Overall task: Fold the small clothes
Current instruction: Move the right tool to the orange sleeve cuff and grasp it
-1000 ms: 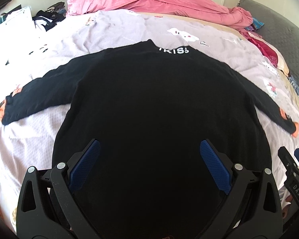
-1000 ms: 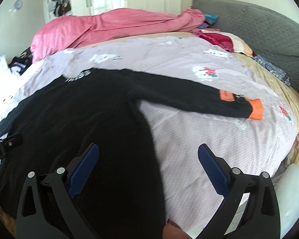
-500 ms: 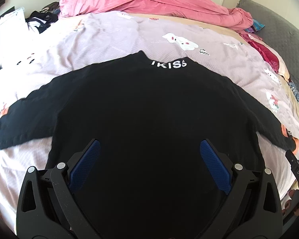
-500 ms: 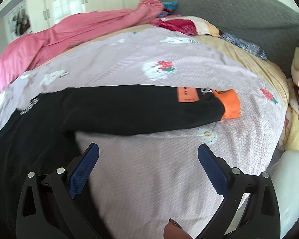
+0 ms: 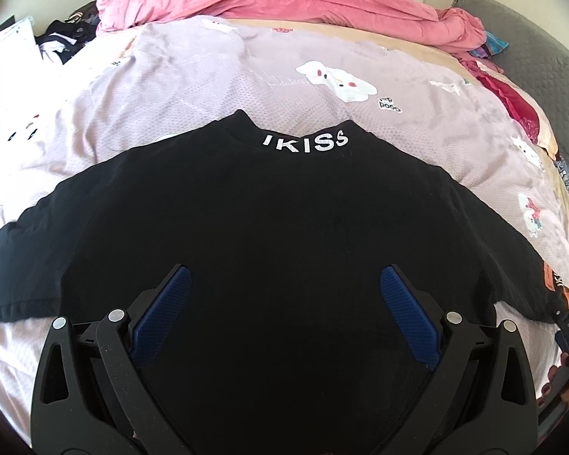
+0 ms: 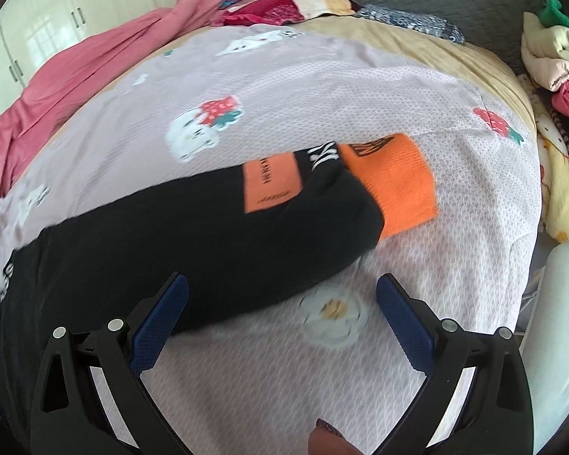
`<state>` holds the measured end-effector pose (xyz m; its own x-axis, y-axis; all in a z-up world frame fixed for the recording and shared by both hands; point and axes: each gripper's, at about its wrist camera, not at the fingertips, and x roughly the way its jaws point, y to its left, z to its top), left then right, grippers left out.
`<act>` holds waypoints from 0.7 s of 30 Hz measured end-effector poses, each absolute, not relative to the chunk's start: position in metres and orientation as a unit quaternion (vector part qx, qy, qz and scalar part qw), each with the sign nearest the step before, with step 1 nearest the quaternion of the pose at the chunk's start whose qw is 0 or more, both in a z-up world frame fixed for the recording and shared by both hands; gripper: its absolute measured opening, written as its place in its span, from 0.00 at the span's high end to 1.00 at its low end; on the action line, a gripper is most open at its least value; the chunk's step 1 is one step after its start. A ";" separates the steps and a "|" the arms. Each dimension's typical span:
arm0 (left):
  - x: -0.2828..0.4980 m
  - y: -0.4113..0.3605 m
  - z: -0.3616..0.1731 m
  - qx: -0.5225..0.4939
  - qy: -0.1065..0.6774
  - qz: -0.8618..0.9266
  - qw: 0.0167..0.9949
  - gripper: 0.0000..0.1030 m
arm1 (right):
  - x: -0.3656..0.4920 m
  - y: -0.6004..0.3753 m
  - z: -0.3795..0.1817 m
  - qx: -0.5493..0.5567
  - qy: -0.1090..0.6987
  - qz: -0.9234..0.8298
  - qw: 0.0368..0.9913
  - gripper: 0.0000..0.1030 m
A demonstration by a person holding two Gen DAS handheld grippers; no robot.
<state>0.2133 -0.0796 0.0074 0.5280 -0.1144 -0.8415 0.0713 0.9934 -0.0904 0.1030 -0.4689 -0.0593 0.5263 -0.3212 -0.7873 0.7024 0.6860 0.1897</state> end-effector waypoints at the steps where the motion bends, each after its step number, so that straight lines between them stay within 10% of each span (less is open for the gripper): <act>1: 0.216 -0.081 0.005 -0.020 0.484 -0.052 0.873 0.09 | 0.105 -0.473 -0.061 0.258 0.376 -0.306 0.836 0.04; 9: 0.233 -0.077 -0.015 -0.031 0.503 -0.041 0.863 0.09 | 0.115 -0.510 -0.067 0.313 0.337 -0.315 0.830 0.05; 17: 0.236 -0.065 -0.016 -0.049 0.506 -0.033 0.860 0.09 | 0.110 -0.525 -0.061 0.341 0.290 -0.319 0.835 0.78; 21: 0.241 -0.059 -0.015 -0.050 0.511 -0.030 0.858 0.09 | 0.107 -0.516 -0.046 0.332 0.262 -0.297 0.856 0.83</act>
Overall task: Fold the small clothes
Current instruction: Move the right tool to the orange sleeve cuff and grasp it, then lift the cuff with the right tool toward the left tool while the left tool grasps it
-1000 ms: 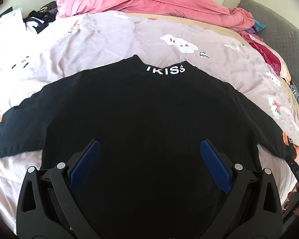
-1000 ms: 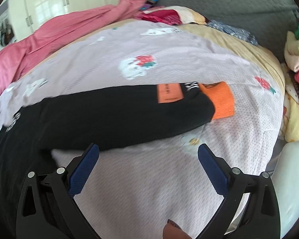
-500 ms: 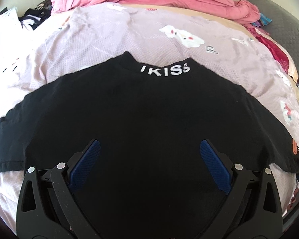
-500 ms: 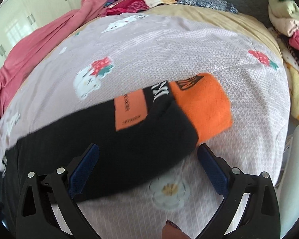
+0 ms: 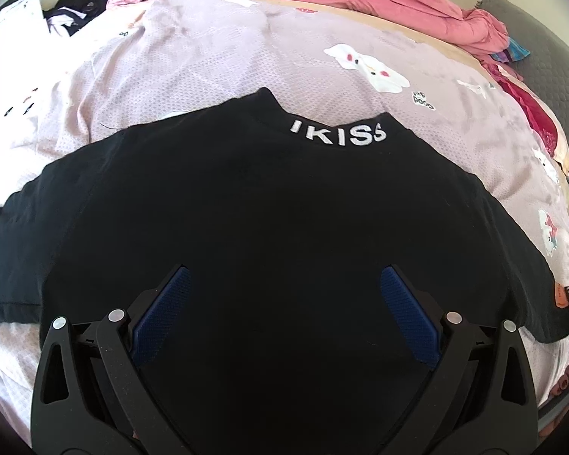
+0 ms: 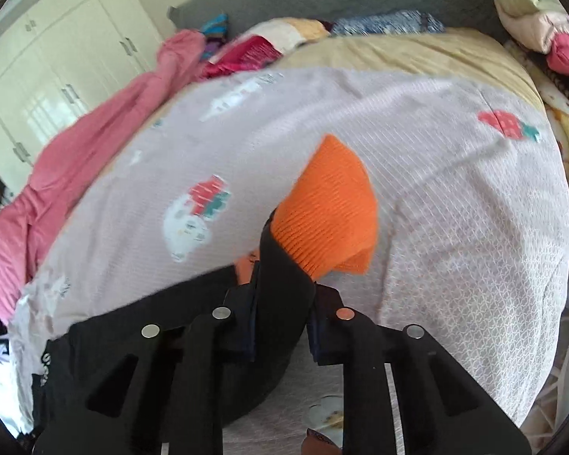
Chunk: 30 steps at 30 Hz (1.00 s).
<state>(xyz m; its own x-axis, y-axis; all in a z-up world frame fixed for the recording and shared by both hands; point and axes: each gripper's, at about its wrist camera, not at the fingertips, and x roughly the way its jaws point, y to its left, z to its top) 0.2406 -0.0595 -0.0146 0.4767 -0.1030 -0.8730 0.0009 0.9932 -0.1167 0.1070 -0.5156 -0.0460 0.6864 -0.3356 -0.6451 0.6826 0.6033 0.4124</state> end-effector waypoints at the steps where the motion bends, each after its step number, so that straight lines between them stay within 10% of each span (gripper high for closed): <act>1: 0.242 -0.059 -0.014 -0.049 0.511 -0.030 0.858 0.09 | 0.107 -0.511 -0.040 0.329 0.253 -0.288 0.863 0.83; 30: 0.250 0.012 0.017 -0.094 0.487 -0.031 0.868 0.09 | 0.204 -0.252 0.059 0.196 0.235 0.015 0.952 0.84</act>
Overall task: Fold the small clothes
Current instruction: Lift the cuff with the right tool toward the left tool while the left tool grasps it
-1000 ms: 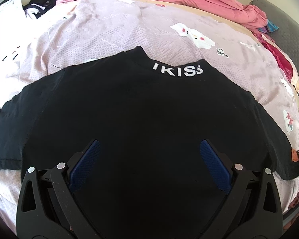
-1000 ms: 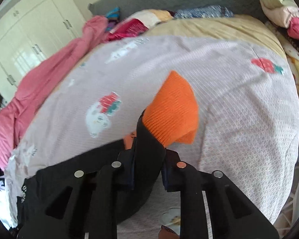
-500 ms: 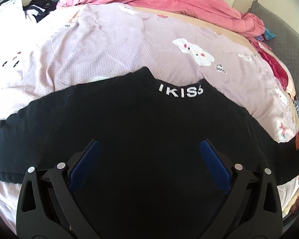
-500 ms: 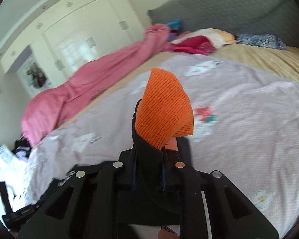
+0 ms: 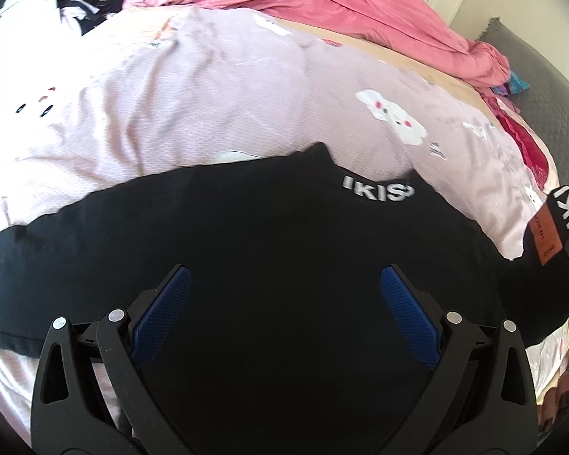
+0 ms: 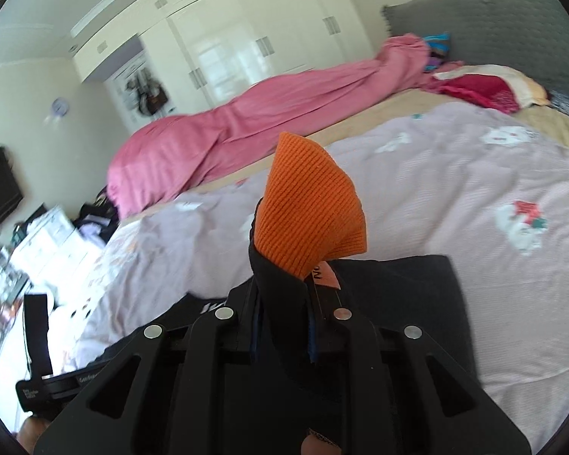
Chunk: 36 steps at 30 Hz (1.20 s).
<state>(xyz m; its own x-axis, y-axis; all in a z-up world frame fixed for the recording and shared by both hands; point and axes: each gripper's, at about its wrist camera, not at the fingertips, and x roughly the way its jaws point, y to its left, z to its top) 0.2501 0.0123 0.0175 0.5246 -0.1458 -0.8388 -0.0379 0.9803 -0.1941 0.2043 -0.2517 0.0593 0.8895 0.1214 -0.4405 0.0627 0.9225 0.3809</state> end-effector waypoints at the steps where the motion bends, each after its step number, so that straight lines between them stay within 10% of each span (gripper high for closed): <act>1: 0.249 0.016 0.017 -0.096 0.486 -0.029 0.868 0.09 | 0.207 -0.244 0.059 0.192 0.239 0.022 0.952 0.84; 14: 0.238 0.075 0.021 -0.163 0.486 -0.027 0.858 0.09 | 0.233 -0.148 0.023 0.135 0.308 0.097 0.937 0.81; 29: 0.233 0.065 -0.002 -0.244 0.502 -0.114 0.822 0.09 | 0.206 -0.156 0.026 0.150 0.310 0.129 0.930 0.49; 36: 0.231 0.035 -0.028 -0.245 0.531 -0.129 0.801 0.35 | 0.183 -0.203 0.024 0.185 0.313 0.076 0.928 0.46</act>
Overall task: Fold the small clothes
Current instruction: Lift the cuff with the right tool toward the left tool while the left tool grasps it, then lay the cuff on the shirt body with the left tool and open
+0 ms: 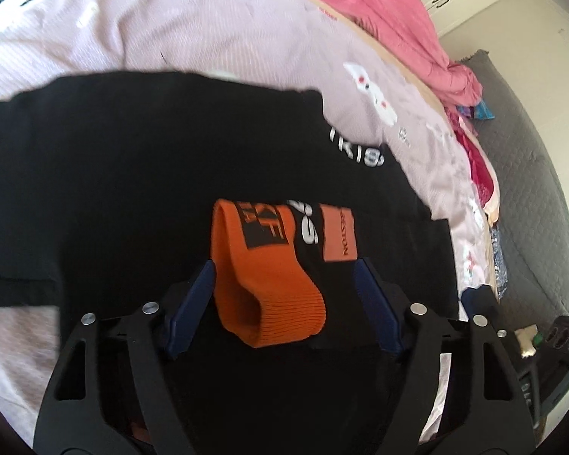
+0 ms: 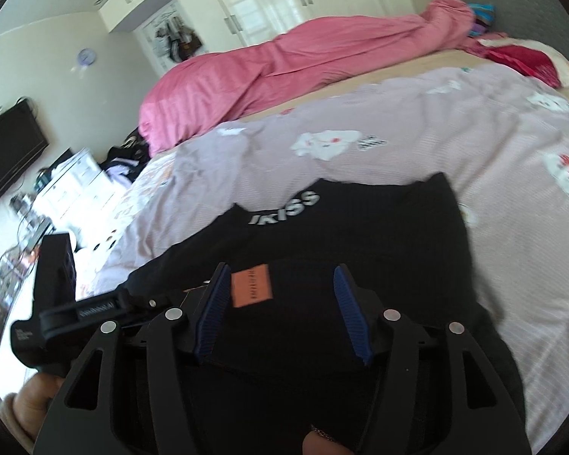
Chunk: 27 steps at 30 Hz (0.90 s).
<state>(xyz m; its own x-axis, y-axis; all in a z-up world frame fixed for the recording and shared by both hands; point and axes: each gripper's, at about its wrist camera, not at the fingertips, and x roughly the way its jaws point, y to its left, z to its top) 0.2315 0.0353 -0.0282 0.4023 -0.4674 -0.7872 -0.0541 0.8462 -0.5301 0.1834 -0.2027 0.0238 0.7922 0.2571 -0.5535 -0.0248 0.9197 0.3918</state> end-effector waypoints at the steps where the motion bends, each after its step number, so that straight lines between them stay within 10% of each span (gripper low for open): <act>1: 0.232 0.032 -0.031 -0.246 0.531 -0.125 0.801 0.39 | 0.182 -0.207 0.024 0.188 0.313 0.071 0.928 0.46; 4: 0.233 0.026 -0.033 -0.236 0.524 -0.122 0.809 0.81 | 0.175 -0.220 0.023 0.192 0.313 0.057 0.928 0.46; 7: 0.234 0.023 -0.026 -0.226 0.511 -0.135 0.818 0.95 | 0.170 -0.232 0.023 0.194 0.314 0.046 0.928 0.46; 18: 0.220 0.038 0.033 -0.153 0.436 -0.136 0.876 0.96 | 0.167 -0.255 0.014 0.181 0.330 0.011 0.926 0.46; 27: 0.216 0.064 0.027 -0.136 0.448 -0.083 0.880 0.75 | 0.186 -0.236 0.005 0.139 0.356 0.008 0.924 0.46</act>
